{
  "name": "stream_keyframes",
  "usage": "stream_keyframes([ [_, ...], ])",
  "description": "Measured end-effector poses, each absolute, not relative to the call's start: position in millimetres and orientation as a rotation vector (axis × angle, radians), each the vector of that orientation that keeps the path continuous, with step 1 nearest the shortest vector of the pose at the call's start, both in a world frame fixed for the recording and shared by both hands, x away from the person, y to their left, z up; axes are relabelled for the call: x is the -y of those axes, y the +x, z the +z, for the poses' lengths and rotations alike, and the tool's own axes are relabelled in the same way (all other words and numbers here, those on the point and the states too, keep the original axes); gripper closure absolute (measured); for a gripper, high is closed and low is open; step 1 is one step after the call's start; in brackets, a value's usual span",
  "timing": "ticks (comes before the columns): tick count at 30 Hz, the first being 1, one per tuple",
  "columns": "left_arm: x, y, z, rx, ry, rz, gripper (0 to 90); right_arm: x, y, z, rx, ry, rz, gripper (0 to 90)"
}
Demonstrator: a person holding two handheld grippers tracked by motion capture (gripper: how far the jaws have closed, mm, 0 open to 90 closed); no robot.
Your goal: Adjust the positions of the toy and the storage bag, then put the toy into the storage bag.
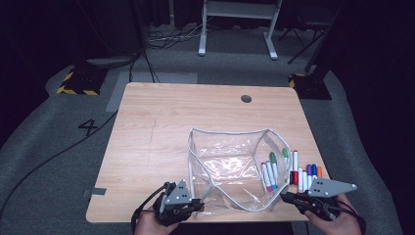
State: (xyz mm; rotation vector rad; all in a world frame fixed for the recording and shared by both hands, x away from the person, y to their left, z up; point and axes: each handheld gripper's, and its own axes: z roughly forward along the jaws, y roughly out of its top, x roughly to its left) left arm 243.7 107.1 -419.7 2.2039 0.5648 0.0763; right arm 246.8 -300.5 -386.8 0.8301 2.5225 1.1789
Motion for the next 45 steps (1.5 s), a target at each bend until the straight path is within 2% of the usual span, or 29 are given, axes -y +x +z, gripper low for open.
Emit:
stream_keyframes([
  [1,-108,244,-419,-0.568,2.197,0.071,80.3,302,246,-387,-2.521,0.838,1.182,88.1],
  [2,-109,245,-418,-0.577,2.184,0.07,69.4,303,246,-387,-2.524,0.836,1.187,87.0],
  [3,-112,245,-417,-0.598,2.177,0.076,64.7,304,246,-387,-2.53,0.837,1.189,84.8],
  [4,-115,246,-415,-0.614,2.168,0.073,64.7,304,246,-387,-2.53,0.837,1.189,84.8],
  [6,-123,248,-413,-0.639,2.146,0.082,57.8,306,249,-385,-2.533,0.834,1.192,76.2],
  [7,-129,250,-412,-0.661,2.134,0.079,50.6,308,250,-382,-2.535,0.834,1.183,68.3],
  [8,-129,250,-412,-0.661,2.134,0.079,48.7,310,251,-381,-2.545,0.833,1.176,63.8],
  [11,-137,252,-409,-0.677,2.109,0.115,44.8,316,253,-378,-2.578,0.84,1.143,60.9],
  [15,-150,260,-403,-0.719,2.094,0.206,41.8,324,253,-375,-2.568,0.87,1.123,59.3],
  [17,-159,272,-404,-0.799,2.096,0.276,39.6,334,254,-372,-2.541,0.905,1.114,58.9],
  [28,-187,321,-435,-1.038,2.126,0.369,32.6,371,269,-369,-2.352,1.071,1.06,52.5],
  [34,-195,336,-463,-1.14,2.204,0.367,26.5,404,291,-396,-2.268,1.252,0.954,47.3],
  [39,-196,343,-487,-1.208,2.286,0.381,25.8,429,307,-420,-2.242,1.372,0.821,45.9],
  [43,-203,345,-493,-1.192,2.202,0.351,25.5,442,314,-435,-2.241,1.442,0.753,45.5],
  [45,-204,345,-495,-1.172,2.203,0.382,25.5,451,318,-449,-2.239,1.502,0.71,45.7],
])
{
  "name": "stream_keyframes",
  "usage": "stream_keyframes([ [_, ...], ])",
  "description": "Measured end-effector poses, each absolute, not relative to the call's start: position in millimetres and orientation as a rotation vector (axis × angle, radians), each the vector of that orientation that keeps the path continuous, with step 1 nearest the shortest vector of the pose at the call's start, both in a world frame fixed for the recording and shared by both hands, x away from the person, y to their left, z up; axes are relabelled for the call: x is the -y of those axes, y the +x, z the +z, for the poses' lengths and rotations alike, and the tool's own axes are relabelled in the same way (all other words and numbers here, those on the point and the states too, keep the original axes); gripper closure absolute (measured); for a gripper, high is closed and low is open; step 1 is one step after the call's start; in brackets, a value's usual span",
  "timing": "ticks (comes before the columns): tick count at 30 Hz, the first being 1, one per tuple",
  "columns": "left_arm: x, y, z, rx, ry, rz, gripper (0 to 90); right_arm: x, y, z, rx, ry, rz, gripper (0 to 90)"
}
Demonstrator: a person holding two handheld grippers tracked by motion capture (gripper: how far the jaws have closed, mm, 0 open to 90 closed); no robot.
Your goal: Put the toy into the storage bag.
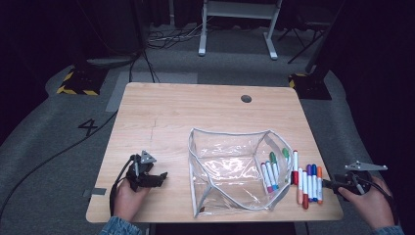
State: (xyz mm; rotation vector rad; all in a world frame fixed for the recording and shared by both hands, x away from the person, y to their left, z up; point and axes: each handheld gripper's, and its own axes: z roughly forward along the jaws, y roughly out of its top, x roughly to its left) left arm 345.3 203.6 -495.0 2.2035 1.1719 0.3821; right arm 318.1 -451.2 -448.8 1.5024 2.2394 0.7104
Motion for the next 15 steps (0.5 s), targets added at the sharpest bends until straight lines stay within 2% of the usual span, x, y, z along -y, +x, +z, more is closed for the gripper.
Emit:
stream_keyframes([
  [11,-204,343,-504,-1.076,2.155,0.423,21.7,442,329,-467,-2.266,1.546,0.706,46.1],
  [15,-203,342,-504,-1.086,2.152,0.433,22.2,439,332,-469,-2.291,1.547,0.623,51.9],
])
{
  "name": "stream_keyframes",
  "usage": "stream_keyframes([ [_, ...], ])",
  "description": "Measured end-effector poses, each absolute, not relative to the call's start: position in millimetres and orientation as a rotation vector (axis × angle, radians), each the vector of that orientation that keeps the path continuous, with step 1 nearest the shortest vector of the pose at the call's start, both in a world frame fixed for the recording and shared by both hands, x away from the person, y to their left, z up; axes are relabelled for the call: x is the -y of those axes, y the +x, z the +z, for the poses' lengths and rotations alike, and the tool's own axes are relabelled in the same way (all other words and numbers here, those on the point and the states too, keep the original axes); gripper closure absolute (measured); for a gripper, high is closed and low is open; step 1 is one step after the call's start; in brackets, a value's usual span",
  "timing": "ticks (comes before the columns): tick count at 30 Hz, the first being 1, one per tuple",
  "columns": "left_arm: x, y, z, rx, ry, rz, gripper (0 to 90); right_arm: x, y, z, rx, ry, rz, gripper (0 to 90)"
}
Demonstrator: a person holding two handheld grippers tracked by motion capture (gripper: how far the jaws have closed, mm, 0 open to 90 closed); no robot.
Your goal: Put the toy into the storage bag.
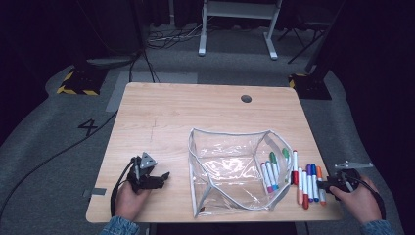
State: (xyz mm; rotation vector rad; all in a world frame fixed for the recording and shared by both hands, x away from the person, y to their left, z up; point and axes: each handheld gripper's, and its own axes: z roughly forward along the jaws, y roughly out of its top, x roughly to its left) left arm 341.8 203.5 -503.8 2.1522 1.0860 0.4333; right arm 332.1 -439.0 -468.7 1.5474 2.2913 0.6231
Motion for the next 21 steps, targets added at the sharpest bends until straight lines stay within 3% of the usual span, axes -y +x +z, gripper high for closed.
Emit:
stream_keyframes([
  [8,-203,342,-504,-1.088,2.152,0.432,22.1,440,338,-465,-2.298,1.606,0.528,76.8],
  [21,-204,341,-504,-1.087,2.157,0.433,22.1,448,334,-442,-2.259,1.605,0.609,77.0],
])
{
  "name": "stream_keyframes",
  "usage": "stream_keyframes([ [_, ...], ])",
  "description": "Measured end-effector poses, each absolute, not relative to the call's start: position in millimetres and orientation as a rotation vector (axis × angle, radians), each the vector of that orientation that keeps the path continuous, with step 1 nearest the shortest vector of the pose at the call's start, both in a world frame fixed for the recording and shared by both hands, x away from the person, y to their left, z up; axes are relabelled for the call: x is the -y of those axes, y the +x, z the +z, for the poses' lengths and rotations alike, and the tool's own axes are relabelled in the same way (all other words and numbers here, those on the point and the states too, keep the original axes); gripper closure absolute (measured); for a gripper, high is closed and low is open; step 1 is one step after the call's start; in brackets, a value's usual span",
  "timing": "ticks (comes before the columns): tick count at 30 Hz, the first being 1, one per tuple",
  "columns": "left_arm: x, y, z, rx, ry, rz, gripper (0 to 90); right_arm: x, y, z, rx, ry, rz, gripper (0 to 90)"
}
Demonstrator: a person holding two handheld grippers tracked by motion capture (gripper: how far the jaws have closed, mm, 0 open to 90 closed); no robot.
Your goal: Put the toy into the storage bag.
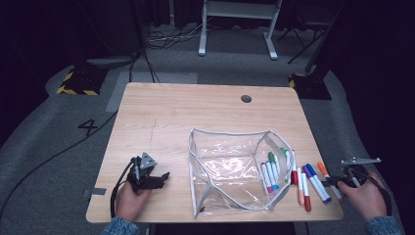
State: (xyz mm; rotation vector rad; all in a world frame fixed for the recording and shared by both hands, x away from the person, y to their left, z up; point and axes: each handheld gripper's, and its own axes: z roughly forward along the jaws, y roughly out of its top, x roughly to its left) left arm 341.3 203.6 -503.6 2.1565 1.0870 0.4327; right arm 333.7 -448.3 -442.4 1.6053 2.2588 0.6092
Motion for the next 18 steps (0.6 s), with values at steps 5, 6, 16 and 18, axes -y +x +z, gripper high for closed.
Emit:
stream_keyframes([
  [5,-203,340,-504,-1.088,2.153,0.431,22.1,443,332,-417,-2.256,1.544,0.67,77.0],
  [6,-203,340,-504,-1.087,2.154,0.431,22.0,441,333,-407,-2.255,1.509,0.69,76.9],
  [16,-203,339,-504,-1.083,2.154,0.431,22.0,417,335,-357,-2.289,1.359,0.773,76.9],
  [18,-203,339,-504,-1.082,2.154,0.43,22.0,410,336,-346,-2.302,1.326,0.792,76.9],
])
